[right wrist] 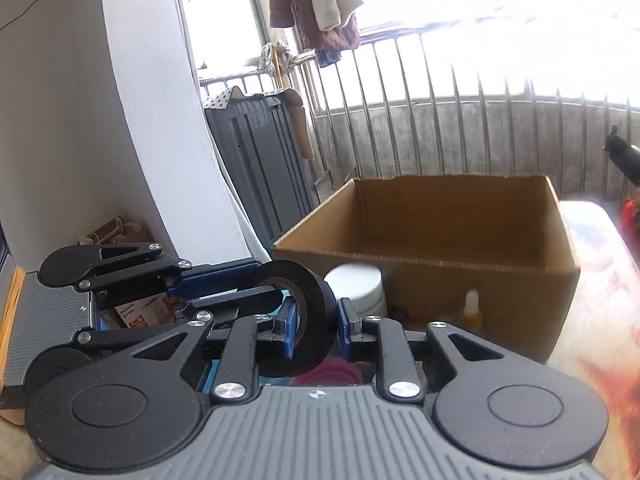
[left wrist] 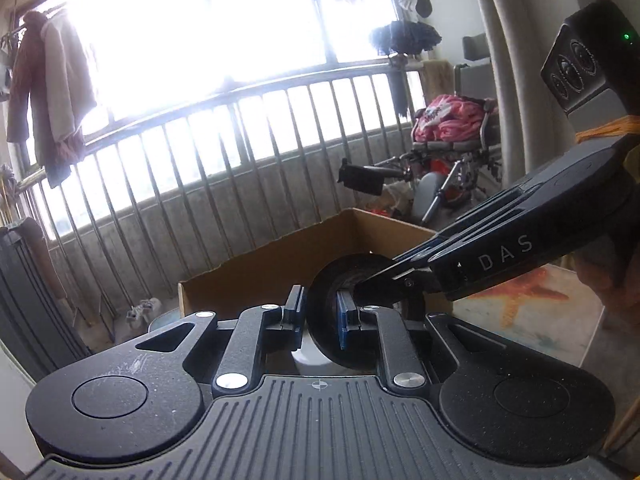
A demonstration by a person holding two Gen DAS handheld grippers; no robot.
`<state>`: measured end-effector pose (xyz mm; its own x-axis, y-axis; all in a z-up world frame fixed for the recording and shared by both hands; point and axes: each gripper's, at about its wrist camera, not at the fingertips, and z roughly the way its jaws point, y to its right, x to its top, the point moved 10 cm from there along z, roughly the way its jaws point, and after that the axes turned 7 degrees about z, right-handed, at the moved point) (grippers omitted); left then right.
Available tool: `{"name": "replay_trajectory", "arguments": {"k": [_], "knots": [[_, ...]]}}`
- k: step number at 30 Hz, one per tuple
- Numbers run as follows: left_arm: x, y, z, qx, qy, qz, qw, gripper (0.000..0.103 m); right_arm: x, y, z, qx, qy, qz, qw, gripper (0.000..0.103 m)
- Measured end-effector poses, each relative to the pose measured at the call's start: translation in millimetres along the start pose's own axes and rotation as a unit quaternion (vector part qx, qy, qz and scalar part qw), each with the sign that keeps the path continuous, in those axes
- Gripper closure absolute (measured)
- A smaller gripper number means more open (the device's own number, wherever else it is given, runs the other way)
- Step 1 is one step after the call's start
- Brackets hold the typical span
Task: Organize rigid objects
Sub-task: 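Lift the black tape roll with the right gripper toward the cardboard box, then lower the tape roll into the box and open the right gripper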
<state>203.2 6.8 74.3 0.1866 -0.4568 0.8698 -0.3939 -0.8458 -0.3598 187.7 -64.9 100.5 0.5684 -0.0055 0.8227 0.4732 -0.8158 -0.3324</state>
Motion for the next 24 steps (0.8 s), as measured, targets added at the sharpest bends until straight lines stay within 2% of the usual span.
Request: {"name": "replay_trajectory", "arguments": {"k": [3,7,10,14,15,17,19,20,22,24], "knots": [[16,-31,49,0.013,-0.032,0.022,0.9992,0.088,60,18,29,0.010,-0.014,0.019,1.000,0.080],[4,-62,127,0.021,-0.114,0.062,0.9913,0.089,100,43,97,-0.007,-0.067,0.031,0.997,0.080],[-20,-78,171,0.012,-0.172,0.063,0.9830,0.089,101,66,169,-0.026,-0.129,0.063,0.989,0.080],[-54,-89,212,0.018,-0.238,0.126,0.9629,0.089,90,89,232,-0.039,-0.171,0.100,0.979,0.080],[-59,-90,219,0.013,-0.253,0.128,0.9590,0.089,88,94,245,-0.039,-0.184,0.109,0.976,0.080],[-70,-95,231,0.008,-0.284,0.133,0.9496,0.089,80,101,264,-0.044,-0.210,0.126,0.968,0.080],[-79,-99,239,0.019,-0.305,0.164,0.9379,0.089,76,107,277,-0.049,-0.221,0.132,0.965,0.080],[-86,-103,243,0.023,-0.324,0.187,0.9273,0.089,74,109,282,-0.050,-0.227,0.140,0.962,0.080],[-86,-108,244,0.029,-0.326,0.207,0.9220,0.089,70,110,289,-0.046,-0.242,0.160,0.956,0.078],[-89,-107,246,0.025,-0.336,0.234,0.9117,0.088,63,110,297,-0.044,-0.261,0.179,0.948,0.079]]}}
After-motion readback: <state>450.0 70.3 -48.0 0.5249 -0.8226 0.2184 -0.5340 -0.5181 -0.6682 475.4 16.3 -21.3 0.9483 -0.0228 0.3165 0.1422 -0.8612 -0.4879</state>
